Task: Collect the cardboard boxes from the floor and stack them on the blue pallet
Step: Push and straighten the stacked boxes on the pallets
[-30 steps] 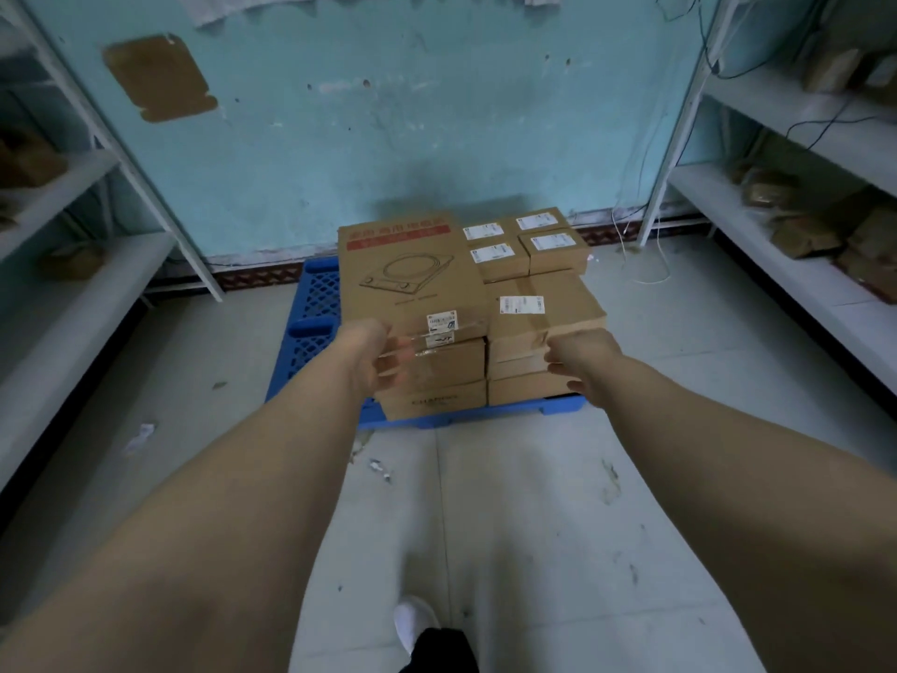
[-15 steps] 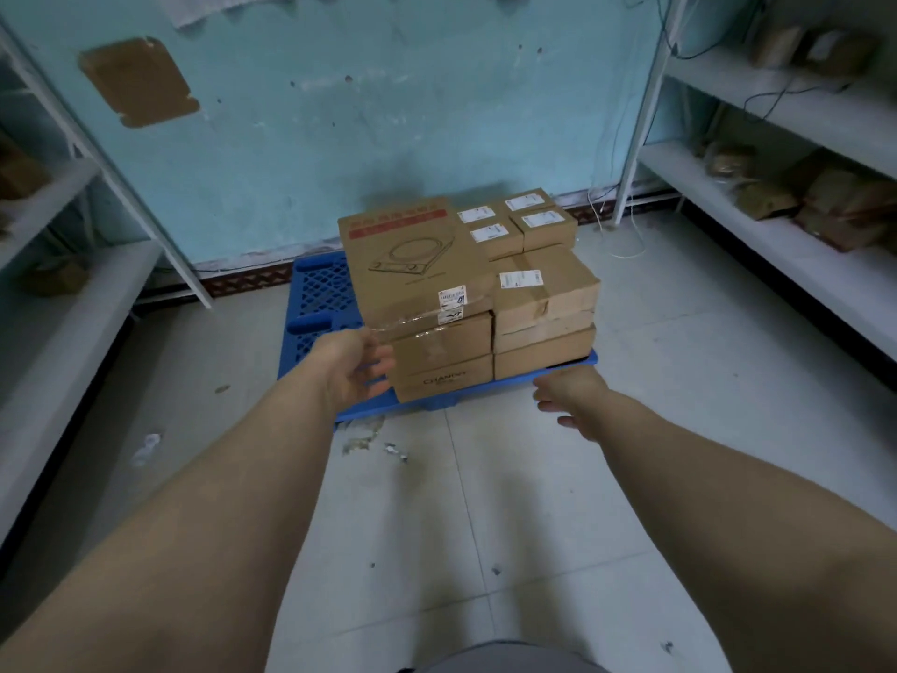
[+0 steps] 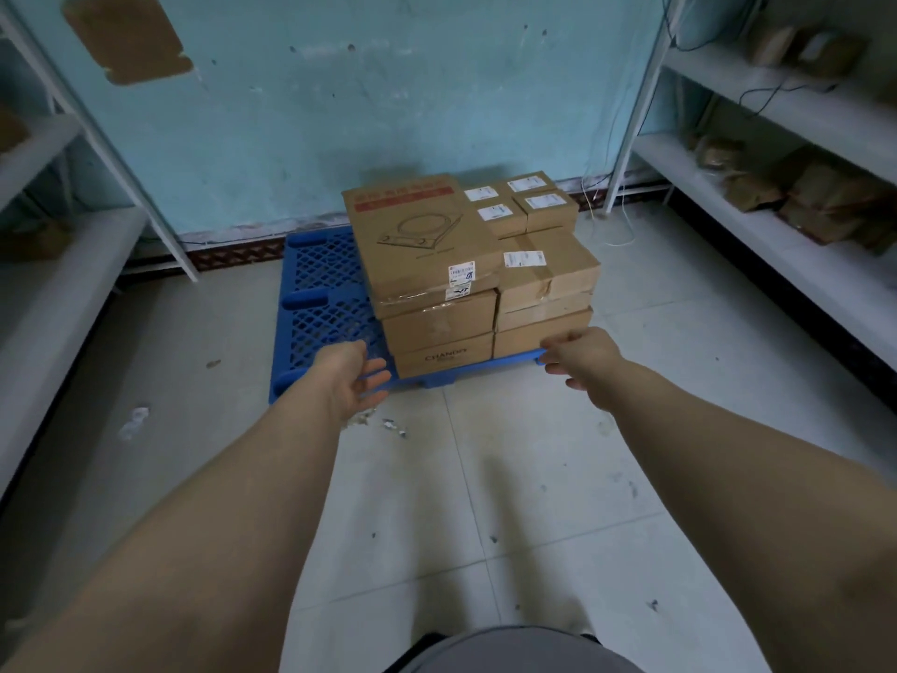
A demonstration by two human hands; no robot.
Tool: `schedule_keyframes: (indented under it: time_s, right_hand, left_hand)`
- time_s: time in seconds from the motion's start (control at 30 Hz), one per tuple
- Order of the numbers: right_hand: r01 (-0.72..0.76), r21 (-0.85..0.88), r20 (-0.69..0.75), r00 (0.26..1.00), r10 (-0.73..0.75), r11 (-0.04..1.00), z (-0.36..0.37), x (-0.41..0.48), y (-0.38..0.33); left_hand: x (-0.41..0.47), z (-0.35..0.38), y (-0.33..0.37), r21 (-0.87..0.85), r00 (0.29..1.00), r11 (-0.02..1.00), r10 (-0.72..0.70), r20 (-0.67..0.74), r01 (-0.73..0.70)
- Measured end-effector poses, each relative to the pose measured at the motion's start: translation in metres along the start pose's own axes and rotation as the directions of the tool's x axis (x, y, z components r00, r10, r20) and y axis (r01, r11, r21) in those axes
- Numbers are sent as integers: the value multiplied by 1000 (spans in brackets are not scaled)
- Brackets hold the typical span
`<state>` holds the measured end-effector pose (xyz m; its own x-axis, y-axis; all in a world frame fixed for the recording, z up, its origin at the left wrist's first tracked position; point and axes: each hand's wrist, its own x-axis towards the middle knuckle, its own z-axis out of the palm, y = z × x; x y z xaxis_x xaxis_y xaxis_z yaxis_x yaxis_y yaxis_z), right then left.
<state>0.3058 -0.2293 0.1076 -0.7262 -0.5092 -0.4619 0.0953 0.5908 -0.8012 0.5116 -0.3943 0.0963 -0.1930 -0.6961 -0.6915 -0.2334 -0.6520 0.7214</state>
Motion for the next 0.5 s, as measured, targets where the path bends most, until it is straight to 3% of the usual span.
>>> schedule_keyframes:
  time_s: [0.23, 0.5]
  right_hand:
    - [-45, 0, -6, 999, 45, 999, 23, -1, 15]
    - [-158, 7, -77, 984, 158, 987, -39, 32, 39]
  left_hand:
    - [12, -16, 4, 71, 1000, 997, -1, -4, 2]
    - [30, 75, -8, 182, 993, 983, -54, 103, 35]
